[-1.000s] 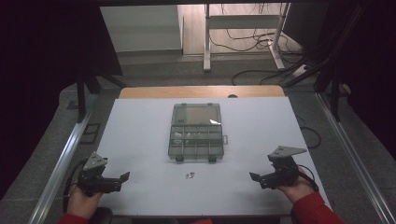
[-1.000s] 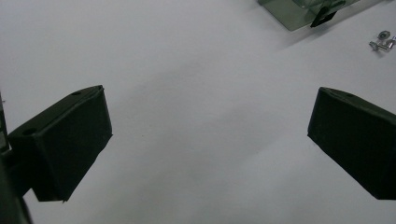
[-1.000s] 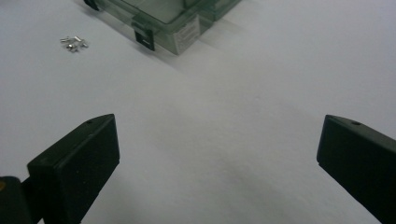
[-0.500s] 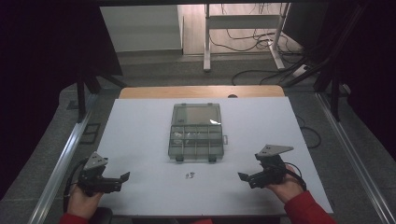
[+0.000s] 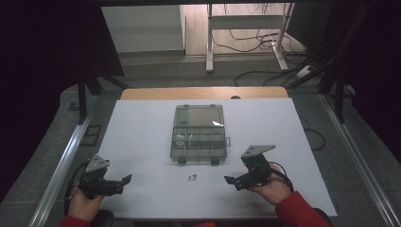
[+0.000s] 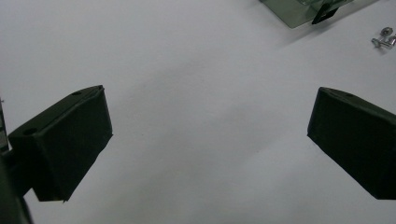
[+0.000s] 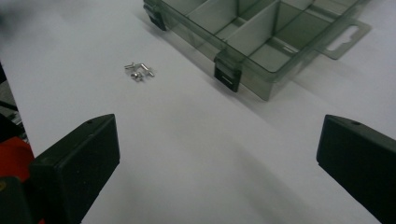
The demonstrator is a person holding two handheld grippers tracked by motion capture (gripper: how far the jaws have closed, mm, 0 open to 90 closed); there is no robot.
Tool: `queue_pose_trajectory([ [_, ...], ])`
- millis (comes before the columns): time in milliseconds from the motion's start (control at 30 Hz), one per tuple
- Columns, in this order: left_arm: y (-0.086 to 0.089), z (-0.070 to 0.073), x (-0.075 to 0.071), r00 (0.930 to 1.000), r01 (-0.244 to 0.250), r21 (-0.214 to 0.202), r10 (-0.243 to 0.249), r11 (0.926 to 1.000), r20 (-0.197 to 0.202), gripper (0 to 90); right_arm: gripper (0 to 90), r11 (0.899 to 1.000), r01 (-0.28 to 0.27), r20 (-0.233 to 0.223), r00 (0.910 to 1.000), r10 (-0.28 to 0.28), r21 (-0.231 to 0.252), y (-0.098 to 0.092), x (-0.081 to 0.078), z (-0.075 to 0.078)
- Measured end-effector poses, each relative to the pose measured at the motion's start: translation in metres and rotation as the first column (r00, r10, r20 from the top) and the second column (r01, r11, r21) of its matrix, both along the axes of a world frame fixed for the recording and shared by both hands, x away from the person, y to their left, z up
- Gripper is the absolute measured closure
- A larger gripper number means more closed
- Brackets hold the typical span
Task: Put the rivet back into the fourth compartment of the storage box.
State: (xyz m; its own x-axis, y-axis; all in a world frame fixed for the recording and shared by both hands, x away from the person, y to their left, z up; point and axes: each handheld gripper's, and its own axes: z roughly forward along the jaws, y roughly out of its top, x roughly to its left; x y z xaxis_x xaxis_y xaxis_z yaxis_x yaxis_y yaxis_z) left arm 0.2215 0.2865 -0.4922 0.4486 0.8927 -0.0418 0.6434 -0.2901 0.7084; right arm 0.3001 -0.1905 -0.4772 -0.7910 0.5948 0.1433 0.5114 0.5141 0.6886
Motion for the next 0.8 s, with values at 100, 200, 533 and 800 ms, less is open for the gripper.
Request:
queue_pose_trajectory([
  [100,0.000,0.000,0.000,1.0000,-0.001,0.002,0.001,1.0000,0.000,0.2,0.0,1.000,-0.011,-0.008,0.9999,0.011,-0.001,0.004,0.001,-0.001],
  [200,-0.001,0.000,0.000,1.0000,0.001,0.007,-0.001,1.0000,-0.002,0.2,0.2,0.999,-0.044,-0.036,0.9984,0.043,-0.026,0.014,0.002,-0.003],
  [533,-0.001,0.000,0.000,1.0000,0.000,0.004,0.000,1.0000,-0.001,0.2,13.2,0.995,-0.084,-0.033,0.9960,0.083,-0.052,0.039,0.005,-0.003],
  [800,-0.001,0.000,0.000,1.0000,0.001,0.007,-0.001,1.0000,-0.001,0.3,28.1,0.988,-0.135,-0.033,0.9906,0.133,-0.080,0.061,0.008,-0.008],
])
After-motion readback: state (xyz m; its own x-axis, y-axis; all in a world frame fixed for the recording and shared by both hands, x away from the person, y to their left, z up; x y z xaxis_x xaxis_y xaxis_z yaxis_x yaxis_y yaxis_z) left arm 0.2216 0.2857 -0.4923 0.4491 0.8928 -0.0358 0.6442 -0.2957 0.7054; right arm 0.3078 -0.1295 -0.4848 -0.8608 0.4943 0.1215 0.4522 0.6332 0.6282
